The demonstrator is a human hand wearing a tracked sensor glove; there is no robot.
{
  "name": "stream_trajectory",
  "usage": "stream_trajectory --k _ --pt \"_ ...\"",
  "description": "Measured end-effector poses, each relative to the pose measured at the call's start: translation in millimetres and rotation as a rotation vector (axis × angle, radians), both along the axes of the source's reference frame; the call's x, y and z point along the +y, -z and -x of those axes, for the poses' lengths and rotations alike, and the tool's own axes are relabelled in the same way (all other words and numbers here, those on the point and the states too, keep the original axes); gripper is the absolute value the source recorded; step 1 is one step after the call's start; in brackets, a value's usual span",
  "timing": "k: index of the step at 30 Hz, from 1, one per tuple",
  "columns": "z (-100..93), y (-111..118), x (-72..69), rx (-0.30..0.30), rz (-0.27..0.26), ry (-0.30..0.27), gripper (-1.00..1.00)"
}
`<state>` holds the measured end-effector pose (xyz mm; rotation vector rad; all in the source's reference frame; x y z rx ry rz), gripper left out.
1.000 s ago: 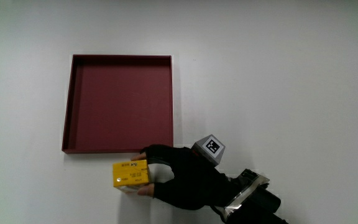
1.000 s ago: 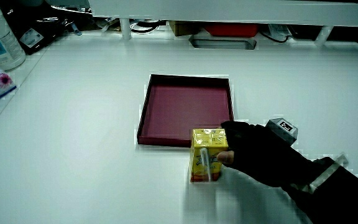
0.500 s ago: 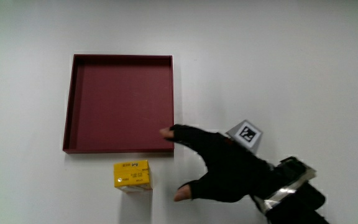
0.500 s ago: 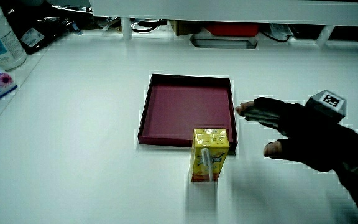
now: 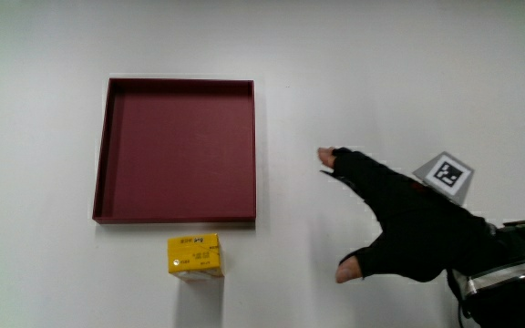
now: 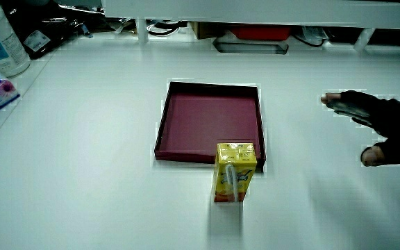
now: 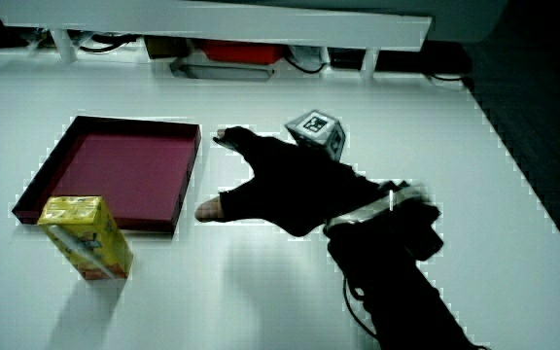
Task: Place ice redtea
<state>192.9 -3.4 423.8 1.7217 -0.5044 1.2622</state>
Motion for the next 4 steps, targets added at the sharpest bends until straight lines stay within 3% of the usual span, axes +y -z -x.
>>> stream_trajectory --k 1,2,4 --pt "-5.3 -0.6 -1.4 0.015 -0.041 0.003 -1.00" --pt "-8.6 -0.2 -2.3 -0.007 -0.067 -0.003 -1.00" --pt "-13.5 2.4 -3.1 -0.006 -0.080 -0.002 -1.00"
